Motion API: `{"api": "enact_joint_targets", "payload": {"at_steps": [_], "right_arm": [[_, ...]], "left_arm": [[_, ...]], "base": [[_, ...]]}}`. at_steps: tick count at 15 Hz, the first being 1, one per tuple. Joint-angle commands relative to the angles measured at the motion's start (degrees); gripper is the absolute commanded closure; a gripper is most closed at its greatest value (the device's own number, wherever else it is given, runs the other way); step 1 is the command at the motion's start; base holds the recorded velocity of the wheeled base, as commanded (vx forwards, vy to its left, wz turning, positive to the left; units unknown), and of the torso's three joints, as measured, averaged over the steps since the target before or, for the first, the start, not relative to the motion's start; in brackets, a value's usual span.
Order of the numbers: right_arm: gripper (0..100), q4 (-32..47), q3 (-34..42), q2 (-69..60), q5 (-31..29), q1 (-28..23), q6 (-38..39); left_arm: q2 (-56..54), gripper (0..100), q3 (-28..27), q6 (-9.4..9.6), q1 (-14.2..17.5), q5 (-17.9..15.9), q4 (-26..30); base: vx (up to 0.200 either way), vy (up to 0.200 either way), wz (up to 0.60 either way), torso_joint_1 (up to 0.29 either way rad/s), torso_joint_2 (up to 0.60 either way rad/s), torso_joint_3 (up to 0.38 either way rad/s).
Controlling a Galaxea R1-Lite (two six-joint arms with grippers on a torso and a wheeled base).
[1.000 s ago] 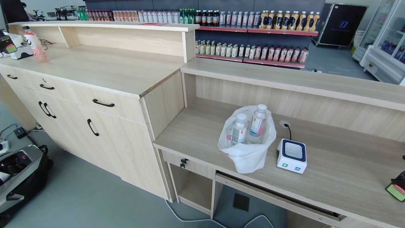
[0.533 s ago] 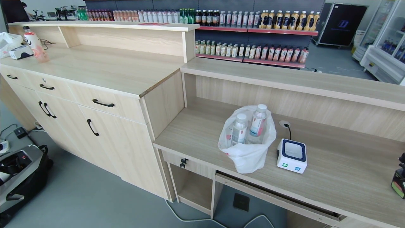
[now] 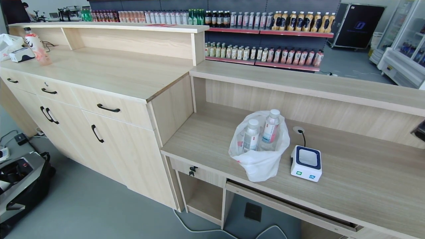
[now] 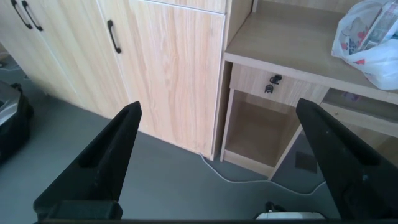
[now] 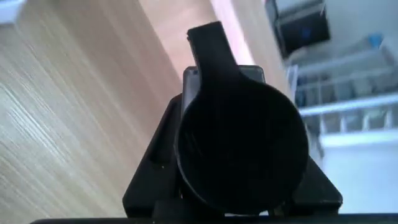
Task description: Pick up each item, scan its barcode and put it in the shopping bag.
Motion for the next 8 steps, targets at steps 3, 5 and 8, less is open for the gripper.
{"api": "enact_joint_targets", "payload": {"at_steps": [3, 5, 8], "right_arm": [[100, 15.38, 7.42, -19.83, 5.02, 40.62, -43.2], [100, 15.12, 7.25, -16.84, 3.62, 51.69, -54.27], [100, 6.24, 7.07, -12.62, 3.71, 65.58, -64.99]], "left_arm": [[-0.02, 0, 0.0, 0.02, 0.0, 0.0, -0.01], [-0.02, 0, 0.0, 0.02, 0.0, 0.0, -0.01], [-0.02, 0, 0.0, 0.02, 0.0, 0.0, -0.01]], "base": [[0.0, 0.0, 0.0, 0.0, 0.0, 0.0], [0.0, 0.0, 0.0, 0.0, 0.0, 0.0], [0.0, 0.0, 0.0, 0.0, 0.0, 0.0]]}}
